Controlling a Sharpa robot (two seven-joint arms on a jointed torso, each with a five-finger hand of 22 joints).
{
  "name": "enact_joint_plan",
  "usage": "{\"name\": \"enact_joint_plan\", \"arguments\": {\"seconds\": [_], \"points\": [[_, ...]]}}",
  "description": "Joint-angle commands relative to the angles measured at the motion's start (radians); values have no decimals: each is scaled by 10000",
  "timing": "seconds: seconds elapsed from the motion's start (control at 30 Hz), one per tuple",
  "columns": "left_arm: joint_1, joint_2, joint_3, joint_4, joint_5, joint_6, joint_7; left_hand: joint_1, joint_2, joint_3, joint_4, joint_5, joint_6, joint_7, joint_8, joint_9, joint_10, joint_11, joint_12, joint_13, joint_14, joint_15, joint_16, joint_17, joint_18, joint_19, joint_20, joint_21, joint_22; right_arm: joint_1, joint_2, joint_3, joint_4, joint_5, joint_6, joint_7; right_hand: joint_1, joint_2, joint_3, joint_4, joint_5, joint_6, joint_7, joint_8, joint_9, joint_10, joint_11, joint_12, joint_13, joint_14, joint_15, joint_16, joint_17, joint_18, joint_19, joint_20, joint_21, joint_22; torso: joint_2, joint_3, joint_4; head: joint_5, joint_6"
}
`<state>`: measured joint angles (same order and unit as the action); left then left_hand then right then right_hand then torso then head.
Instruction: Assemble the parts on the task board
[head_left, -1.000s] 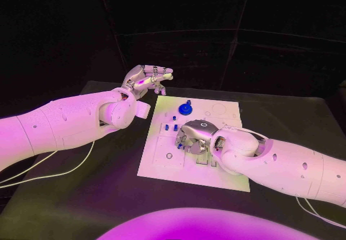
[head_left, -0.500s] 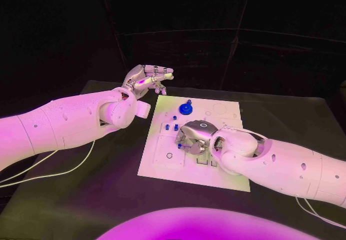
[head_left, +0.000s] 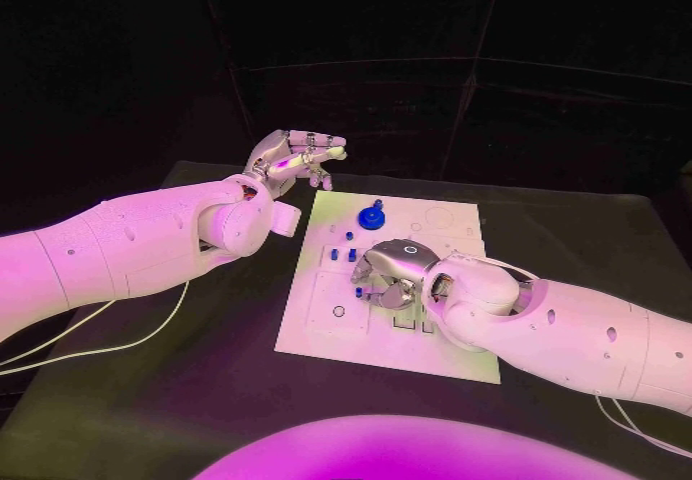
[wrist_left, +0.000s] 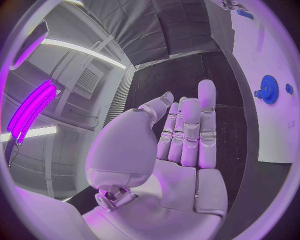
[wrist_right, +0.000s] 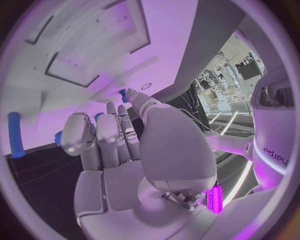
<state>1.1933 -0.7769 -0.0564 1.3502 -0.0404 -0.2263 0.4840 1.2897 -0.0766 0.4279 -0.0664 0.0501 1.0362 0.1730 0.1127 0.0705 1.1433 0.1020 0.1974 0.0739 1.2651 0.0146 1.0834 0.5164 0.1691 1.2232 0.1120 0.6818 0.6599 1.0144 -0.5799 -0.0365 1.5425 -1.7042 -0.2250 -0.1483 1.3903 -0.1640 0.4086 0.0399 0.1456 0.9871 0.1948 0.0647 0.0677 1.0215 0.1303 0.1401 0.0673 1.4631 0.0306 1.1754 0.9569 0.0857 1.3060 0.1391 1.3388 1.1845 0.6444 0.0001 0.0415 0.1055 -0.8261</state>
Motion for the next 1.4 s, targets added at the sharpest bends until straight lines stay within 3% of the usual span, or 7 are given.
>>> {"name": "enact_joint_plan", "arguments": {"seconds": [0.03, 0.23, 0.47, 0.63, 0.8, 1.13, 1.4], "points": [[17, 2, 9, -10, 38, 127, 5, -104, -24, -64, 0, -1, -36, 27, 10, -11, -65, -25, 43, 16, -61, -19, -63, -9, 132, -50, -7, -63, -9, 11, -174, 1, 207, 165, -871, 258, -58, 56, -82, -21, 84, 54, 5, 75, 23, -51, -32, 117, 19, -3, 39, -17, -40, 67, -14, 5, -37, 18, -1, 7, -12, -15, 27], [17, -21, 9, -20, 38, 135, -6, -104, -24, -64, 0, -1, -36, 27, 10, -11, -65, -25, 43, 16, -61, -19, -63, -9, 132, -50, -7, -63, -9, 61, -998, 14, 926, 394, -1118, 128, -29, 90, -116, -54, 178, 102, -22, 87, 28, 34, -63, 271, 29, -16, 19, -46, -114, 56, 40, -8, -8, 65, -15, -5, -23, -111, 104], [16, -49, 6, -19, 38, 147, -16, -104, -24, -64, 0, -1, -36, 27, 10, -11, -65, -25, 43, 16, -61, -19, -63, -9, 132, -50, -7, -63, -9, 842, -2121, 23, 1410, 954, -601, -213, -396, -198, -883, 71, 409, -226, -216, -1, -6, -350, -160, 364, -39, 36, -66, 58, -81, 55, 100, -83, -26, 34, -9, 0, -48, -327, 290], [15, -28, 3, -27, 38, 166, -20, -99, -12, -81, 3, 0, -38, 25, 16, -9, -73, -26, 58, 18, -72, -17, -66, -32, 133, -50, -3, -77, -20, 1167, -2605, 24, 1367, 1035, -272, -396, -101, -48, -2057, 61, 419, -606, -289, 16, 3, -991, -129, 348, -7, 36, -33, 86, -162, 67, 110, -76, -84, -28, -11, 6, -42, -404, 377], [14, -13, -14, -47, 38, 179, -30, -99, -12, -81, 3, 0, -38, 25, 16, -9, -73, -26, 58, 18, -72, -17, -66, -32, 133, -50, -3, -77, -20, 1266, -2845, 22, 1289, 1059, -92, -488, 281, 180, -2964, 169, 333, -764, -337, -2, 3, -1277, -87, 478, -17, 22, -1, 107, -246, 66, 115, -33, -120, -66, -5, 3, -56, -458, 411], [12, 21, -69, -101, 38, 218, -52, -99, -12, -81, 3, 0, -38, 25, 16, -9, -73, -26, 58, 18, -72, -17, -66, -32, 133, -50, -3, -77, -20, 1296, -2735, 15, 1042, 962, 757, -579, 503, 409, -3307, 244, 496, -701, -356, 35, 23, -969, -181, 844, 9, 23, -67, 154, -270, 66, 141, -79, -122, -62, -1, -3, -38, -451, 412], [12, 16, -77, -114, 38, 227, -46, -99, -12, -81, 3, 0, -38, 25, 16, -9, -73, -26, 58, 18, -72, -17, -66, -32, 133, -50, -3, -77, -20, 1291, -2427, 11, 746, 729, 1153, -625, 851, 856, -3053, 113, 690, -305, -351, 120, 54, -194, -303, 1169, -36, 51, -181, 234, -228, 40, 228, -177, -59, 36, -9, -2, -27, -440, 373]]}}
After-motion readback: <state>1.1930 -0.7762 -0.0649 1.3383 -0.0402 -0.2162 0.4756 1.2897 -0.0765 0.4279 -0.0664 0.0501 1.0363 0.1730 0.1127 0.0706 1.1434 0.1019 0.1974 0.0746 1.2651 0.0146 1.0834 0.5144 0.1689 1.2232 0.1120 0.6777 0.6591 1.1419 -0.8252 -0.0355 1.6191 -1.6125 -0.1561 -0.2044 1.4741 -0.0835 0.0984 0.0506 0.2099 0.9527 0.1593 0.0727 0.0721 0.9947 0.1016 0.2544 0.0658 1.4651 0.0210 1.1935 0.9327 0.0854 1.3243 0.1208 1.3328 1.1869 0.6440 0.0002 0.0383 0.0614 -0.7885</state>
